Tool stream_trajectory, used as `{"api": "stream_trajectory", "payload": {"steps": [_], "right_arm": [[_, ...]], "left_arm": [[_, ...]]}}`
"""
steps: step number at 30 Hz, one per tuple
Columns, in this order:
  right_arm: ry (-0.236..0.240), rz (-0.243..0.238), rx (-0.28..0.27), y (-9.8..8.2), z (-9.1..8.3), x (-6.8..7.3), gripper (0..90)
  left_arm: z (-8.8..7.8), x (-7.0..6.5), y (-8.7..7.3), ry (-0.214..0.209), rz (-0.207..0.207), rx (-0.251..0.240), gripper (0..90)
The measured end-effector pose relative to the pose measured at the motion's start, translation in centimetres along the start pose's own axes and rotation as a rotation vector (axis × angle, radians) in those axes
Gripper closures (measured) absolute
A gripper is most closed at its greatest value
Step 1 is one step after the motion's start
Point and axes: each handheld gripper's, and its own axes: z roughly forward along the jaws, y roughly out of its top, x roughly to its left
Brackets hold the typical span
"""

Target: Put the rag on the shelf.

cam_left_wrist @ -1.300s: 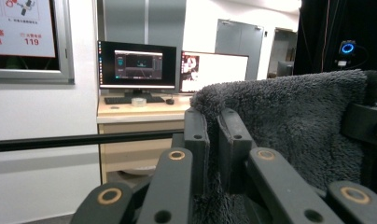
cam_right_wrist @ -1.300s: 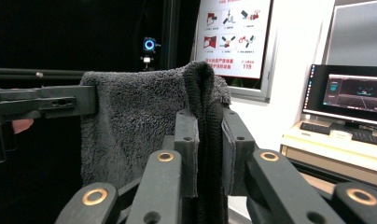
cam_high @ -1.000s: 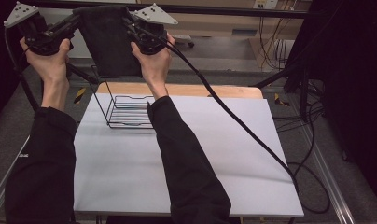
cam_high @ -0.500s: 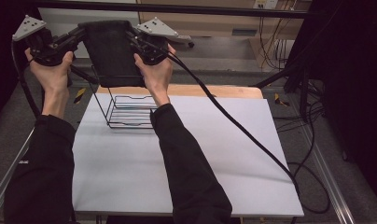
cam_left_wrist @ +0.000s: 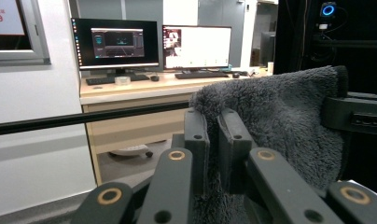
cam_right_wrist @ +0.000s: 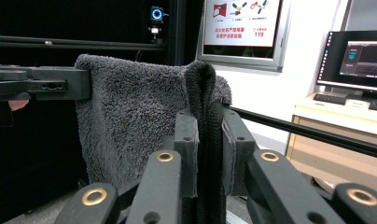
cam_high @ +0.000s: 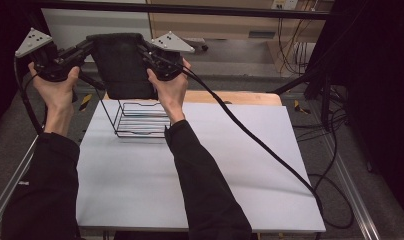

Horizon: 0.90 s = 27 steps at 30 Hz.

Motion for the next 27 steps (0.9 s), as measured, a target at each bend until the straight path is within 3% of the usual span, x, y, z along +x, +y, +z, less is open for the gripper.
{"api": "stream_trajectory", "payload": {"steps": [27], "right_arm": [[0.011,-0.043,0.022,-1.7,-0.6,1.1,79.2]], "left_arm": [[-1.6,-0.1,-2.3,-0.017,0.005,0.014,83.2]]}}
